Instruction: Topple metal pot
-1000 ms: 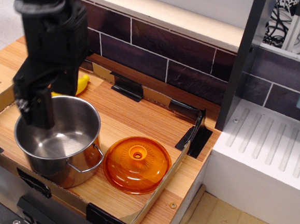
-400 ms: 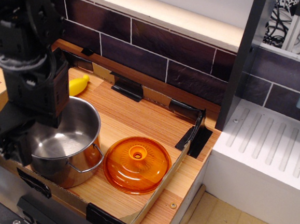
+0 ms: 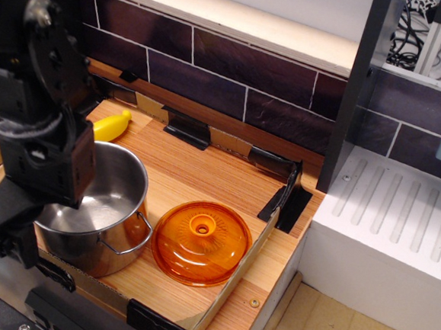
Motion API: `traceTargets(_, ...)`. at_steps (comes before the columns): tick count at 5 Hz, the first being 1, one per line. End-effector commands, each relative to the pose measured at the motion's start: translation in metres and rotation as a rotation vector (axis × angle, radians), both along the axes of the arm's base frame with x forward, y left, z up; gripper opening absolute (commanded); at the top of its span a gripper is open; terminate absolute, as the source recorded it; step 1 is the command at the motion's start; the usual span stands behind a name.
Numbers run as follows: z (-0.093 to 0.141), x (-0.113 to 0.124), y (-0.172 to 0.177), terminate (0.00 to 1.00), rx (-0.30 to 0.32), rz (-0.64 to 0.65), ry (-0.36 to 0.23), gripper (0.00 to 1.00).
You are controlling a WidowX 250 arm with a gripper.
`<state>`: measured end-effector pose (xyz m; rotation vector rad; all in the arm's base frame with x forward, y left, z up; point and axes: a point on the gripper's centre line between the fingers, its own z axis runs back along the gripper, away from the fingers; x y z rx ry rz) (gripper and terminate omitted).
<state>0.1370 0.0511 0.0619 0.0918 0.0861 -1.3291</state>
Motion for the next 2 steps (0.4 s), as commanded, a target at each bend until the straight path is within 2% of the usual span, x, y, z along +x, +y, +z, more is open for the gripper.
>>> traceTargets(1,-0.0051,0.0147,0.0044,0.00,0.016,0.020,-0.013,1.00)
traceTargets(2,-0.0062,0.0123,0.0045,0.00,0.010,0.028,-0.017,0.00)
